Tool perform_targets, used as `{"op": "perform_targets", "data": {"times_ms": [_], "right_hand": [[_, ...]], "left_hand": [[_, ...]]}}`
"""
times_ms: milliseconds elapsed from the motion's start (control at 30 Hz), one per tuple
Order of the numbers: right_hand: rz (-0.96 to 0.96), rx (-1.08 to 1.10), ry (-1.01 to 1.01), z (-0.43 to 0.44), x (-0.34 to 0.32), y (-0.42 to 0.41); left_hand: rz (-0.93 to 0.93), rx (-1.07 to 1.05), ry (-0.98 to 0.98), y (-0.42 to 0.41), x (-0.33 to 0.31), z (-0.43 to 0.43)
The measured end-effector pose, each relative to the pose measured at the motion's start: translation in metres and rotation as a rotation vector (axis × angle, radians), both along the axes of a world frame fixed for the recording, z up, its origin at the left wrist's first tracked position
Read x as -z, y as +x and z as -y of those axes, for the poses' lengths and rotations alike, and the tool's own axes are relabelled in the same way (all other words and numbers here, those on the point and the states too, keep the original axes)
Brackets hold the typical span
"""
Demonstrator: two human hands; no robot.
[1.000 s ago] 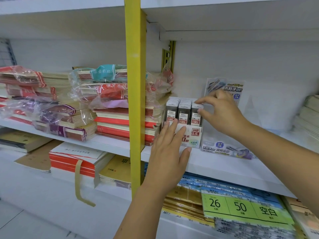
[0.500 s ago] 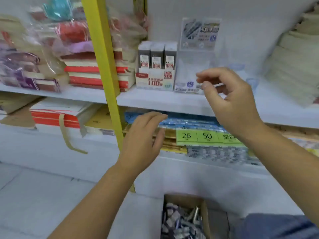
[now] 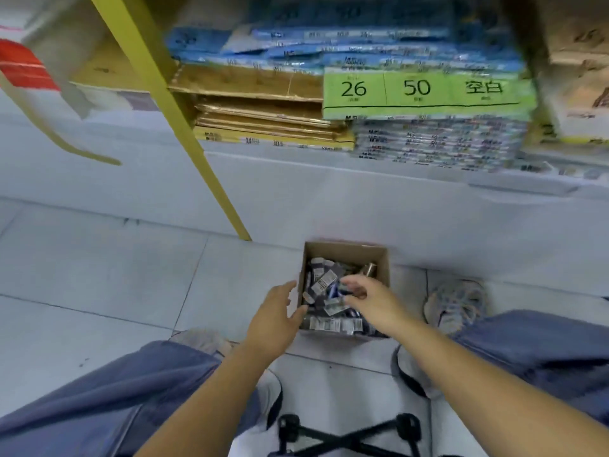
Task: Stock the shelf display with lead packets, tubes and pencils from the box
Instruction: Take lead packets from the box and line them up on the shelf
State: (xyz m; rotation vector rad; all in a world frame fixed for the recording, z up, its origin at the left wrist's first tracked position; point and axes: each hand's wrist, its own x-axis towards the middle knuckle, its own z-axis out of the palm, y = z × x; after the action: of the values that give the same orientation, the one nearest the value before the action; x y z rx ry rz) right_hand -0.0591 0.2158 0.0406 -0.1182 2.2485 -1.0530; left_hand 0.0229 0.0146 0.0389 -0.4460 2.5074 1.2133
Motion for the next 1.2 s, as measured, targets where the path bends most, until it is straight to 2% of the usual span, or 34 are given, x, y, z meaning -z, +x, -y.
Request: {"op": "perform_targets", "data": {"times_ms": [167,400,500,700,1200], "right_hand": [[0.077,-0.202,0.152,0.014,0.042,-0.012],[0.071,-0.56,0.409,0.023,0.062,-0.025],[0.055,-0.557,0.408,0.024,0.065,-0.025],[0.226,-0.532,0.342,0.019,0.063,-0.032],[0.439,-0.518,0.294,0.019,0.067,-0.036]], "left_hand": [[0.175,0.044,0.081,0.011,0.027,0.005],[0.214,-0.061,0.312,0.015,0.03,0.011],[0.218,-0.088,0.334,0.016,0.029,0.012],[0.21,-0.095,0.345,0.017,0.03,0.01],[0.204,-0.091,0.343,0.019,0.032,0.01]]}}
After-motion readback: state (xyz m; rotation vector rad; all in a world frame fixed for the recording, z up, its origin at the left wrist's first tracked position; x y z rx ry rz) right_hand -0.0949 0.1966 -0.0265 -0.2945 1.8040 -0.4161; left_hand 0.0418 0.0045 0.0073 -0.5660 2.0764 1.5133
